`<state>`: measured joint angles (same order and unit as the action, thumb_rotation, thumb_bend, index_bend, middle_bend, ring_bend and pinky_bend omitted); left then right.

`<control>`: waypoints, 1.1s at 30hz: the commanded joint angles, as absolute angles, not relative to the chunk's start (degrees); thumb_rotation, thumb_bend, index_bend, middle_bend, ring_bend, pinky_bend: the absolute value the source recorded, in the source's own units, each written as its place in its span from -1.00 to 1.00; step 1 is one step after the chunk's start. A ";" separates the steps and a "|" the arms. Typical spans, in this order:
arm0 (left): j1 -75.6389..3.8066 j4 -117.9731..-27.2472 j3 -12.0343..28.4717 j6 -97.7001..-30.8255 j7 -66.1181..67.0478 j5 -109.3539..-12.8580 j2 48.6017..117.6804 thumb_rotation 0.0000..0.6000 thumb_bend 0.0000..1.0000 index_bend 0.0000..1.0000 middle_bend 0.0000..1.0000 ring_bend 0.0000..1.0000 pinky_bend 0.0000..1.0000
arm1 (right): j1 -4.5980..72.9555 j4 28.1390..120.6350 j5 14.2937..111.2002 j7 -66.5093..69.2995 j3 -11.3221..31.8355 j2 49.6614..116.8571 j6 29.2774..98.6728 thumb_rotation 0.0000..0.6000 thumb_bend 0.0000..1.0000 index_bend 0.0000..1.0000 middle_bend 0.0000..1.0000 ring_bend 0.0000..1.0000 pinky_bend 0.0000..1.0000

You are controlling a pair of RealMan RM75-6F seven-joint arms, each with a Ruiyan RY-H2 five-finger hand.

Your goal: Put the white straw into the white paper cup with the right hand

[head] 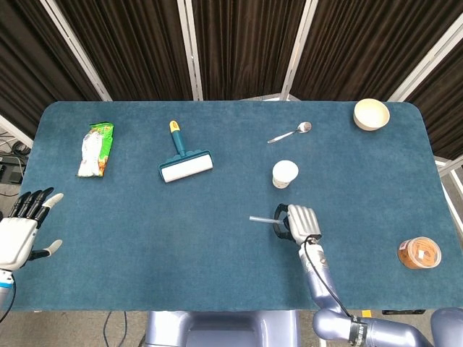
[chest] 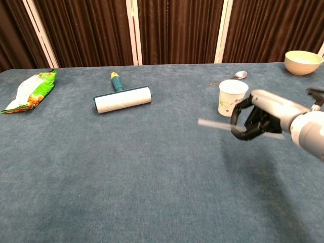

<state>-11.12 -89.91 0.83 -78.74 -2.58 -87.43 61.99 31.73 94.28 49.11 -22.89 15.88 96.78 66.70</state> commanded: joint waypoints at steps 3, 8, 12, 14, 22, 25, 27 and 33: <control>-11.10 -89.90 0.82 -78.81 -2.45 -87.49 62.04 1.00 -0.51 -0.76 -1.00 -1.00 -1.00 | 25.86 107.16 55.40 10.30 25.38 89.52 61.56 1.00 -0.14 0.13 1.00 0.89 0.83; -11.04 -89.90 0.81 -78.92 -2.23 -87.52 62.08 1.00 -0.52 -0.76 -1.00 -1.00 -1.00 | 24.63 107.18 52.18 29.34 32.69 88.81 56.20 1.00 -0.14 0.15 1.00 0.89 0.82; -11.01 -89.91 0.86 -78.96 -1.98 -87.39 62.17 1.00 -0.52 -0.76 -1.00 -1.00 -1.00 | 26.48 103.00 48.17 35.76 36.87 89.45 52.84 1.00 -0.14 0.17 1.00 0.89 0.81; -11.03 -89.93 0.91 -78.94 -1.90 -87.32 62.18 1.00 -0.52 -0.76 -1.00 -1.00 -1.00 | 28.32 99.53 45.08 37.54 38.81 90.40 51.44 1.00 -0.14 0.17 1.00 0.89 0.81; -11.00 -89.80 0.96 -79.00 -1.84 -87.23 62.27 1.00 -0.52 -0.76 -1.00 -1.00 -1.00 | 33.92 88.97 37.52 38.05 41.88 93.22 49.31 1.00 -0.14 0.18 1.00 0.89 0.80; -11.04 -89.79 1.00 -78.91 -1.86 -87.15 62.26 1.00 -0.52 -0.76 -1.00 -1.00 -1.00 | 35.67 85.34 34.97 37.63 42.56 94.30 49.19 1.00 -0.14 0.18 1.00 0.89 0.80; -11.07 -89.83 1.01 -78.83 -1.89 -87.11 62.22 1.00 -0.52 -0.76 -1.00 -1.00 -1.00 | 36.61 83.34 33.70 37.52 42.80 94.98 48.80 1.00 -0.14 0.18 1.00 0.89 0.80; -11.03 -89.94 1.07 -78.83 -1.79 -86.94 62.23 1.00 -0.52 -0.76 -1.00 -1.00 -1.00 | 38.74 78.99 32.23 37.04 43.02 96.47 47.56 1.00 -0.15 0.19 1.00 0.89 0.80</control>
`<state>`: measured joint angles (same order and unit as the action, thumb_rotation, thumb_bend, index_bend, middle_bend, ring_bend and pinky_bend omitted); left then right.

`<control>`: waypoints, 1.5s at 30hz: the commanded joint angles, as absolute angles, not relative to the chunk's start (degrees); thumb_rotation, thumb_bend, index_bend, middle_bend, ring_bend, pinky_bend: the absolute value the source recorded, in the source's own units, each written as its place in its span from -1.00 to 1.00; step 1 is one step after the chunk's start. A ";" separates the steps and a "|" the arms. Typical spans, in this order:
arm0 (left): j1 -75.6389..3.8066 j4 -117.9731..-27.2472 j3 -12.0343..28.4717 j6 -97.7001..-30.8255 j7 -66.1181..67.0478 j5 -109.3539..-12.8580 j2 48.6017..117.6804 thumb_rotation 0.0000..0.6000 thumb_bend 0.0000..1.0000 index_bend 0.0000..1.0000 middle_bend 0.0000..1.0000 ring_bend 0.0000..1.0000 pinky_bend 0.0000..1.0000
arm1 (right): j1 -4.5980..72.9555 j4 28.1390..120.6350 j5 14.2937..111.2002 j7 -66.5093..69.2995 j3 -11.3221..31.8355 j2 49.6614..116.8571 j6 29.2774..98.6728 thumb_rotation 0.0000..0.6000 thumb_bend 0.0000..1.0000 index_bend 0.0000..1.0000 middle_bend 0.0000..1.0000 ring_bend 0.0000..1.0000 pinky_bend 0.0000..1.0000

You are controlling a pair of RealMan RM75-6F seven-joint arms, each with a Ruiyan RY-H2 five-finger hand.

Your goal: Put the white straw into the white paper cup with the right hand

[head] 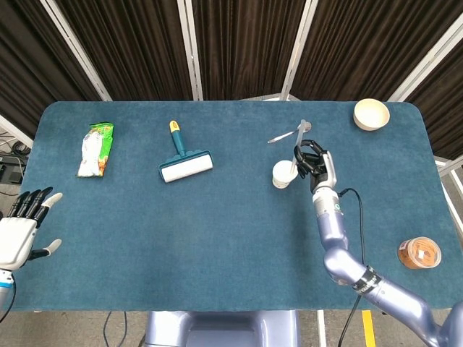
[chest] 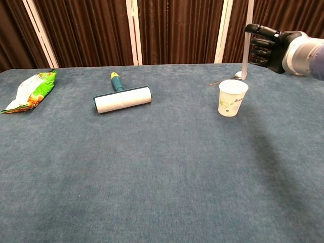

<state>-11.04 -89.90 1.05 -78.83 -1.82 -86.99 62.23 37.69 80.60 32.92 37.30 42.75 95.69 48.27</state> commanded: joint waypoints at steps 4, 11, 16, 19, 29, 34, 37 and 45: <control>-11.09 -90.07 1.15 -78.68 -1.72 -86.73 62.21 1.00 -0.52 -0.76 -1.00 -1.00 -1.00 | 39.68 76.85 31.65 36.92 43.20 97.11 46.72 1.00 -0.15 0.19 1.00 0.89 0.80; -11.07 -90.24 1.22 -78.62 -1.57 -86.50 62.21 1.00 -0.51 -0.76 -1.00 -1.00 -1.00 | 40.94 73.49 31.02 37.49 43.54 98.55 45.17 1.00 -0.16 0.19 1.00 0.89 0.80; -11.08 -90.28 1.27 -78.55 -1.47 -86.36 62.23 1.00 -0.50 -0.76 -1.00 -1.00 -1.00 | 41.83 70.90 31.41 38.75 44.45 99.87 44.79 1.00 -0.17 0.19 1.00 0.89 0.80; -11.10 -90.33 1.31 -78.50 -1.41 -86.27 62.23 1.00 -0.50 -0.76 -1.00 -1.00 -1.00 | 42.04 69.80 31.85 39.65 45.00 100.58 45.13 1.00 -0.17 0.19 1.00 0.89 0.80; -11.09 -90.38 1.35 -78.47 -1.19 -86.15 62.26 1.00 -0.50 -0.76 -1.00 -1.00 -1.00 | 41.81 65.71 34.04 43.44 45.53 103.08 44.36 1.00 -0.19 0.19 1.00 0.89 0.79; -11.08 -90.52 1.40 -78.46 -0.93 -86.02 62.28 1.00 -0.49 -0.76 -1.00 -1.00 -1.00 | 41.23 63.90 36.87 46.68 45.41 104.81 43.90 1.00 -0.24 0.19 1.00 0.89 0.78; -11.06 -90.58 1.39 -78.40 -0.89 -85.94 62.25 1.00 -0.50 -0.76 -1.00 -1.00 -1.00 | 40.89 62.74 38.75 48.58 45.04 105.84 43.51 1.00 -0.28 0.19 1.00 0.89 0.75; -11.09 -90.63 1.39 -78.33 -0.91 -85.95 62.18 1.00 -0.49 -0.76 -1.00 -1.00 -1.00 | 40.06 60.66 43.43 52.54 43.93 107.21 41.82 1.00 -0.38 0.19 1.00 0.89 0.67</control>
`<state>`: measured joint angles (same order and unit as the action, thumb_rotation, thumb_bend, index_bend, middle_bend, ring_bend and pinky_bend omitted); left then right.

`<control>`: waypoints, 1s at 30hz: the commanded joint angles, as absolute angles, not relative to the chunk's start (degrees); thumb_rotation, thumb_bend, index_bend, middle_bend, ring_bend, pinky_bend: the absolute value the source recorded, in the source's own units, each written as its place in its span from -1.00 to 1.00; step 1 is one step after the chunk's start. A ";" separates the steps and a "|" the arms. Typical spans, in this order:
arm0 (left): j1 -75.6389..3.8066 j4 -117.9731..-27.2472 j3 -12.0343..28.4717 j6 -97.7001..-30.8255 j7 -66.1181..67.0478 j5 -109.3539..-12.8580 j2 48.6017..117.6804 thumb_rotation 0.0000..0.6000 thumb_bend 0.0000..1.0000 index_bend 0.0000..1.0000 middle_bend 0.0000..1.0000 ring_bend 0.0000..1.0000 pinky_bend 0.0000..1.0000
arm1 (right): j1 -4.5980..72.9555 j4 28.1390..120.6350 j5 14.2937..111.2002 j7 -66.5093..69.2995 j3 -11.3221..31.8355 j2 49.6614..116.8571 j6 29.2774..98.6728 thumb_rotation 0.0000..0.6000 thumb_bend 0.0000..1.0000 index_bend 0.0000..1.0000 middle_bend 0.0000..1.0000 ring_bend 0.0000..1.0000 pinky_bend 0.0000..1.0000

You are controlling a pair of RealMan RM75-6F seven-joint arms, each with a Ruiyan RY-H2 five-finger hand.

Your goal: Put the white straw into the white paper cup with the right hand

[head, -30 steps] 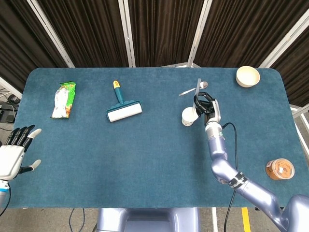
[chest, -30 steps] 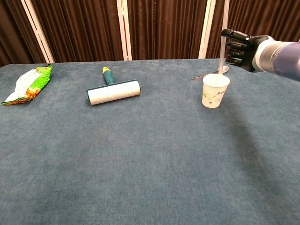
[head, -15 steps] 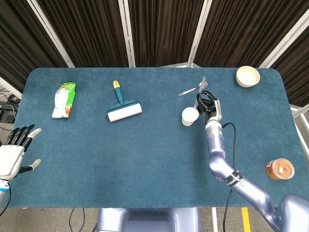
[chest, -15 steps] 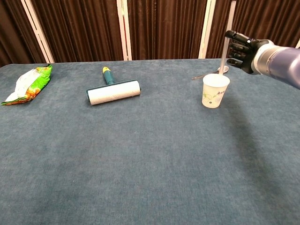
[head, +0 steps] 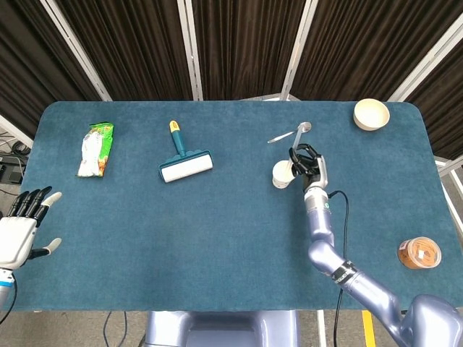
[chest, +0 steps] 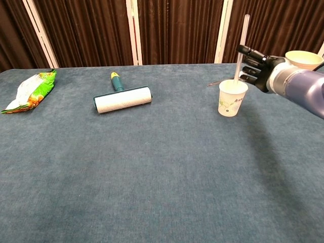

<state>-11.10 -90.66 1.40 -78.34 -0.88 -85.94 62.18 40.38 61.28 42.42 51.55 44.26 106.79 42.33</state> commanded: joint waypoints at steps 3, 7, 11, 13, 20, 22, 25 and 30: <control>-11.10 -90.58 1.39 -78.33 -1.01 -85.99 62.17 1.00 -0.49 -0.76 -1.00 -1.00 -1.00 | 40.00 60.30 43.97 53.04 43.97 107.43 41.89 1.00 -0.39 0.19 1.00 0.89 0.67; -11.08 -90.53 1.34 -78.36 -1.04 -86.06 62.17 1.00 -0.49 -0.76 -1.00 -1.00 -1.00 | 40.00 60.14 44.23 53.28 44.12 107.43 41.83 1.00 -0.38 0.19 1.00 0.89 0.67; -11.08 -90.55 1.35 -78.36 -1.03 -86.08 62.17 1.00 -0.49 -0.76 -1.00 -1.00 -1.00 | 40.06 60.45 44.13 53.21 44.67 106.98 41.88 1.00 -0.38 0.19 1.00 0.89 0.67; -11.09 -90.56 1.37 -78.35 -1.00 -86.04 62.19 1.00 -0.50 -0.76 -1.00 -1.00 -1.00 | 39.99 60.73 43.87 53.28 45.01 106.75 41.95 1.00 -0.38 0.19 1.00 0.89 0.67; -11.06 -90.60 1.37 -78.38 -0.94 -86.03 62.19 1.00 -0.49 -0.76 -1.00 -1.00 -1.00 | 40.12 60.67 42.91 52.36 45.83 105.94 42.57 1.00 -0.38 0.19 1.00 0.89 0.67; -11.05 -90.58 1.36 -78.40 -0.92 -86.04 62.20 1.00 -0.49 -0.76 -1.00 -1.00 -1.00 | 40.52 59.99 42.19 51.69 46.00 105.83 42.38 1.00 -0.38 0.19 1.00 0.89 0.67; -11.04 -90.63 1.38 -78.41 -0.80 -86.00 62.22 1.00 -0.50 -0.76 -1.00 -1.00 -1.00 | 41.15 58.83 41.42 51.01 46.30 105.62 41.84 1.00 -0.39 0.19 1.00 0.89 0.67; -11.07 -90.80 1.51 -78.31 -0.52 -85.68 62.26 1.00 -0.49 -0.76 -1.00 -1.00 -1.00 | 42.30 56.37 40.41 50.50 46.87 105.49 40.61 1.00 -0.44 0.19 1.00 0.89 0.64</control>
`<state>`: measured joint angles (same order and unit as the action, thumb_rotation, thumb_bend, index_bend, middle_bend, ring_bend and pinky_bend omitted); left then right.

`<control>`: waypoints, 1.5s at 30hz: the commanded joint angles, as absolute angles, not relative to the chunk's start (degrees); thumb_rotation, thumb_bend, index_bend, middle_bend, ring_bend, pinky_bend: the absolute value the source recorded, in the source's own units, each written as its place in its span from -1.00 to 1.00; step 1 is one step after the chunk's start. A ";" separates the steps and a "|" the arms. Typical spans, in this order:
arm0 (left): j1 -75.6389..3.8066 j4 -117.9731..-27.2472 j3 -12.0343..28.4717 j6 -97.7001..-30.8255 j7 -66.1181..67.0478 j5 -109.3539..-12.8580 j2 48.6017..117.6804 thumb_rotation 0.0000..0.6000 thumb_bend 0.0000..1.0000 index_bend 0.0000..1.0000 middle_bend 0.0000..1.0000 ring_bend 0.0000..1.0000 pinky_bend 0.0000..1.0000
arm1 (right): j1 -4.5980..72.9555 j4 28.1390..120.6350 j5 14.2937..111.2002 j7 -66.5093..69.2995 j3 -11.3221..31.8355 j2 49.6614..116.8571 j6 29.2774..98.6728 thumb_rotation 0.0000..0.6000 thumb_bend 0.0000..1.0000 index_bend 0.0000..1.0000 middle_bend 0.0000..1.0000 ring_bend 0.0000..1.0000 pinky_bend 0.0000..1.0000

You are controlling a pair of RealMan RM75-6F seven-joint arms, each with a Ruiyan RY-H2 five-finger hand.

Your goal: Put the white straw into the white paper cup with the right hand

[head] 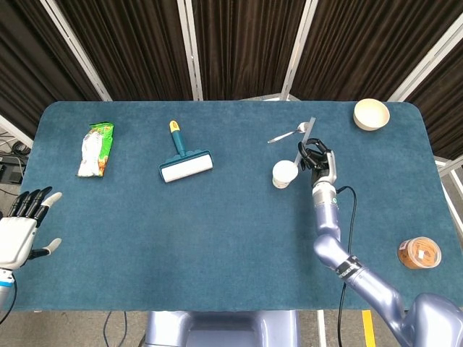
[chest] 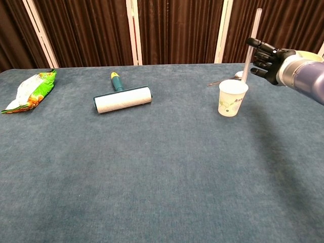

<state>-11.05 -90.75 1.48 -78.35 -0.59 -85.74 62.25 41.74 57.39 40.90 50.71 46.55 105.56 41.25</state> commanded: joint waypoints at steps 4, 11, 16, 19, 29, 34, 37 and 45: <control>-11.05 -90.92 1.60 -78.28 -0.29 -85.44 62.32 1.00 -0.49 -0.76 -1.00 -1.00 -1.00 | 42.97 54.93 40.27 50.82 47.19 105.56 39.64 1.00 -0.54 0.19 1.00 0.89 0.64; -11.02 -91.01 1.60 -78.31 -0.26 -85.42 62.29 1.00 -0.49 -0.76 -1.00 -1.00 -1.00 | 43.06 54.46 40.51 51.25 46.65 106.33 39.12 1.00 -0.61 0.19 1.00 0.89 0.62; -11.03 -90.88 1.57 -78.30 -0.51 -85.54 62.27 1.00 -0.49 -0.76 -1.00 -1.00 -1.00 | 42.53 55.03 41.05 51.74 46.53 106.43 39.61 1.00 -0.61 0.19 1.00 0.89 0.62; -11.04 -90.87 1.54 -78.28 -0.63 -85.59 62.24 1.00 -0.49 -0.76 -1.00 -1.00 -1.00 | 41.53 56.35 41.66 52.32 46.41 106.15 40.31 1.00 -0.60 0.19 1.00 0.89 0.62; -10.98 -90.47 1.26 -78.50 -1.48 -86.36 62.14 1.00 -0.49 -0.76 -1.00 -1.00 -1.00 | 33.18 67.00 45.88 54.21 44.75 102.37 46.90 1.00 -0.61 0.19 1.00 0.89 0.62; -10.95 -90.24 1.18 -78.67 -1.58 -86.65 62.21 1.00 -0.48 -0.76 -1.00 -1.00 -1.00 | 27.94 76.39 50.29 52.10 43.40 96.55 51.18 1.00 -0.60 0.18 1.00 0.84 0.54; -10.93 -90.25 1.14 -78.75 -1.45 -86.77 62.23 1.00 -0.48 -0.76 -1.00 -1.00 -1.00 | 24.96 82.41 53.14 49.08 41.74 91.94 52.72 1.00 -0.60 0.08 0.84 0.59 0.29; -10.81 -90.38 1.13 -79.01 -0.91 -86.79 62.35 1.00 -0.48 -0.76 -1.00 -1.00 -1.00 | 17.58 93.63 62.19 41.39 35.48 77.27 52.29 1.00 -0.60 -0.29 -0.49 -0.67 -0.66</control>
